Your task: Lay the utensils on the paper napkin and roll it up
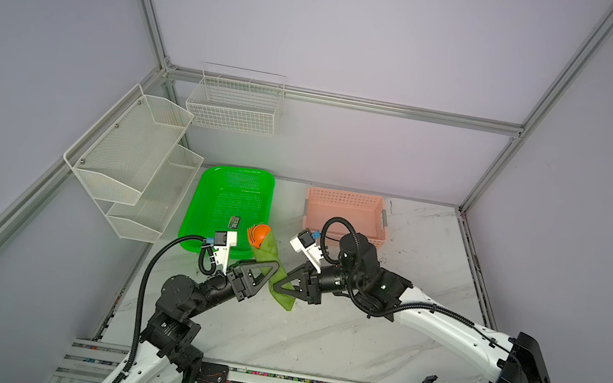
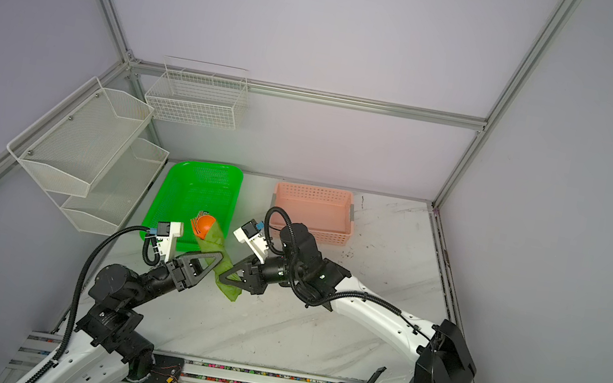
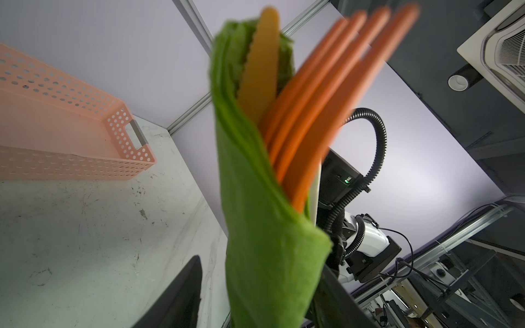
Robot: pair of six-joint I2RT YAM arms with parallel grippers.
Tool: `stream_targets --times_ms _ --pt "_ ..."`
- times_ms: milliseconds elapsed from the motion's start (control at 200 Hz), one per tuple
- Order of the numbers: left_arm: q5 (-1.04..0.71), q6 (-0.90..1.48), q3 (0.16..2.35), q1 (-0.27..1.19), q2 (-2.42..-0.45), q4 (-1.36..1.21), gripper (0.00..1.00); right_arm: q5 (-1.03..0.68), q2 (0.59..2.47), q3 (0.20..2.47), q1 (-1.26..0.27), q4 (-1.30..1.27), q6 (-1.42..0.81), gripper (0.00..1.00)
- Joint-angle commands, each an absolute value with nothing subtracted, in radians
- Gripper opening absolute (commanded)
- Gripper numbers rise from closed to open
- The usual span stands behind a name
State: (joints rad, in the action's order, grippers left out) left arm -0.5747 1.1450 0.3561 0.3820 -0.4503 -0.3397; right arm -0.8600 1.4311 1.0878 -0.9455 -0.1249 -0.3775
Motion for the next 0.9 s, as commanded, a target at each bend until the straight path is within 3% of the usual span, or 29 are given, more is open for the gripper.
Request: stream_targets --times_ms 0,350,430,560,795,895 --pt "-0.616 1.176 0.365 0.384 -0.451 -0.394 0.59 -0.897 1.444 1.106 -0.95 -0.201 -0.398 0.0" --pt "-0.635 1.18 0.328 0.383 -0.445 -0.395 0.55 -0.886 1.444 1.116 -0.948 -0.235 -0.417 0.0" --pt "-0.631 1.174 0.324 0.383 -0.442 -0.392 0.48 -0.882 1.444 1.117 -0.948 -0.236 -0.417 0.0" --pt "-0.615 1.153 0.324 0.383 -0.437 -0.363 0.29 -0.871 1.44 1.118 -0.942 -0.236 -0.416 0.0" --pt "-0.563 1.094 0.355 0.383 -0.437 -0.324 0.14 -0.87 1.46 1.111 -0.941 -0.178 -0.383 0.0" --pt "-0.576 1.08 0.379 0.385 -0.468 -0.333 0.11 -0.863 1.464 1.09 -0.941 -0.115 -0.344 0.23"
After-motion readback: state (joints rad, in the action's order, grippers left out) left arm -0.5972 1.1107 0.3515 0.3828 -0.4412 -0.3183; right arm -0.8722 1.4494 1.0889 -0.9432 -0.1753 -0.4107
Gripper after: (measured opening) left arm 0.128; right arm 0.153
